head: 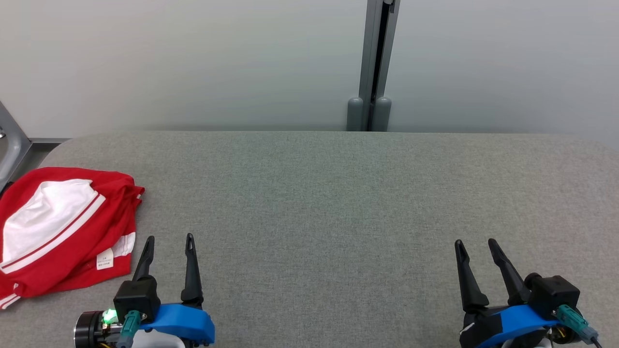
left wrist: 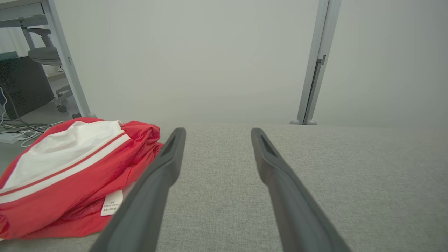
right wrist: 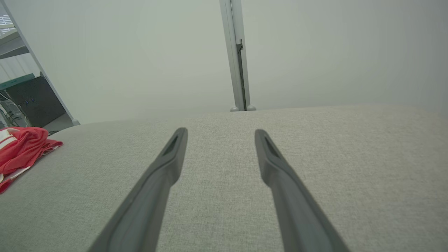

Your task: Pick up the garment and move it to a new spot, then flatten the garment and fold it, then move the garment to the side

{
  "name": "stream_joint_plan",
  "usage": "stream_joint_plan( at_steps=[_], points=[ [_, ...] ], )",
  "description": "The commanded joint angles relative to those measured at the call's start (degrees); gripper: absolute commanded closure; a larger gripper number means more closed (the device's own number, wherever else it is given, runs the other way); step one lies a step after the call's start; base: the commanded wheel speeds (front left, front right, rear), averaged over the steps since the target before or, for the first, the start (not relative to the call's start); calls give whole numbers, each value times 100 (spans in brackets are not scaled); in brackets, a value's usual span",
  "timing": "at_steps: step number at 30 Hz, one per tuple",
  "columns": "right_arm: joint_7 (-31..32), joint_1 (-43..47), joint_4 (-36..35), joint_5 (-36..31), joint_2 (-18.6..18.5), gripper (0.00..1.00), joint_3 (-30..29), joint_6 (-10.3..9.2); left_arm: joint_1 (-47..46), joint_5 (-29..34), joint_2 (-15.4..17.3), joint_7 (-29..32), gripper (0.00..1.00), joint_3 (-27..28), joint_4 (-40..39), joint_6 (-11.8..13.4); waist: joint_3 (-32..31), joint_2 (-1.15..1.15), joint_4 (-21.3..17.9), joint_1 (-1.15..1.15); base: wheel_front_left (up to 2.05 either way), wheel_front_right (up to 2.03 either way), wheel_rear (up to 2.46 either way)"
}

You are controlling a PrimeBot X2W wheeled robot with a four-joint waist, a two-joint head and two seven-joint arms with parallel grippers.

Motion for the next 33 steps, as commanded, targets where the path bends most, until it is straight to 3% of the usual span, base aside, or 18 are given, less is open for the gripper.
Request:
stream_joint_plan(
  at_steps=[1,17,33],
  points=[
    [-25,-1,21,-46,-38,0,-18,3,-21,1,8,-28,0,25,23,32,6,0,5,0,0,0,0],
    [-25,13,53,-43,-36,0,-26,3,-54,-6,5,-28,0,82,15,77,-11,0,176,0,0,0,0],
    [-23,89,44,34,-35,0,82,3,56,-41,115,-28,0,370,-114,146,-30,0,989,0,0,0,0]
  ],
)
